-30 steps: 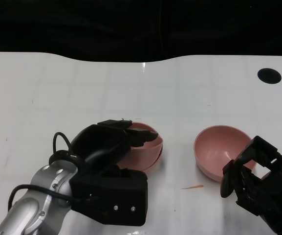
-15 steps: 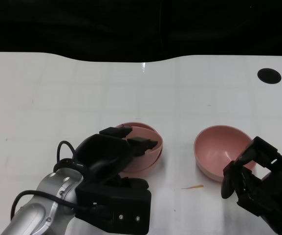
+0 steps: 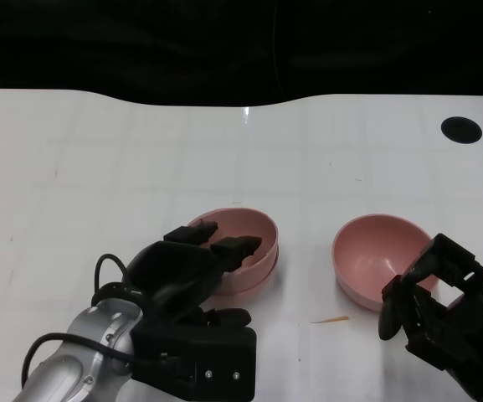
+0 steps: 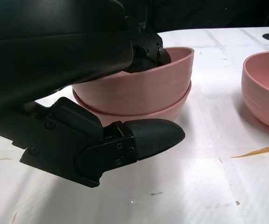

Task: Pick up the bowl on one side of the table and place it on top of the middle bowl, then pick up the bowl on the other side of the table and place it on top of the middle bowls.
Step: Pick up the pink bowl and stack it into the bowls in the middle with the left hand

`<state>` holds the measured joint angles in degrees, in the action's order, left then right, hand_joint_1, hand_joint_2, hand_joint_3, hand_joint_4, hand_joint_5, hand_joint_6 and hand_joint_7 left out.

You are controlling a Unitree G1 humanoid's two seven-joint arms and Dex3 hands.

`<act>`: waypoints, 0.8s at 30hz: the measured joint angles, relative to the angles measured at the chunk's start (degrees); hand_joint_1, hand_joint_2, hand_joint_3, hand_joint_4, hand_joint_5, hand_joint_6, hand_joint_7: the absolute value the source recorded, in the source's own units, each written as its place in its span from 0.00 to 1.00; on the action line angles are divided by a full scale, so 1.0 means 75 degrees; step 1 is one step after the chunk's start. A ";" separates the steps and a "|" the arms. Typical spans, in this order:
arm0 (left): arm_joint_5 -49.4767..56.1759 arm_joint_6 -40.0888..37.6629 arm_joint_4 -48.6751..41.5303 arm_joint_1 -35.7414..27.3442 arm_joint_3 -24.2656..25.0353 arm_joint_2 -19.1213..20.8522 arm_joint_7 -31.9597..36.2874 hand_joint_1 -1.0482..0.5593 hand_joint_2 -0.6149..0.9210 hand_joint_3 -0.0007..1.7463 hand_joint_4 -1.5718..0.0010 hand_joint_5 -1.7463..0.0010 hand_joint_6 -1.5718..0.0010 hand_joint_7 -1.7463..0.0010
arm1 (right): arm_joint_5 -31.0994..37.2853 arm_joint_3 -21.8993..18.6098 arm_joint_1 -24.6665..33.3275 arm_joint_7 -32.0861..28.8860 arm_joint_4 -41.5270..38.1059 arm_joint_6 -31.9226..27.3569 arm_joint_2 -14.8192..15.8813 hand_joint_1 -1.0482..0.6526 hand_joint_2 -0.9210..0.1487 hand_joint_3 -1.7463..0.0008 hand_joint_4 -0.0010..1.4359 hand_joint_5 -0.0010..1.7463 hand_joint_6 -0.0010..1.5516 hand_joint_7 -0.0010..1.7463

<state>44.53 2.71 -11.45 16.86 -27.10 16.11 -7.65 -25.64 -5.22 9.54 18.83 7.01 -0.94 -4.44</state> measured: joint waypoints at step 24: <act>-0.1023 -0.0186 0.2310 -0.0640 0.1025 0.0157 -0.0327 0.12 1.00 0.37 0.90 0.97 0.78 0.98 | 0.0002 0.0006 0.0027 0.0022 0.0026 0.0006 0.0031 0.57 0.33 0.40 0.61 1.00 0.52 0.80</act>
<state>36.86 1.31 5.87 12.06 -19.41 17.29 -10.10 -25.63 -5.17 9.75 18.99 7.20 -0.89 -4.20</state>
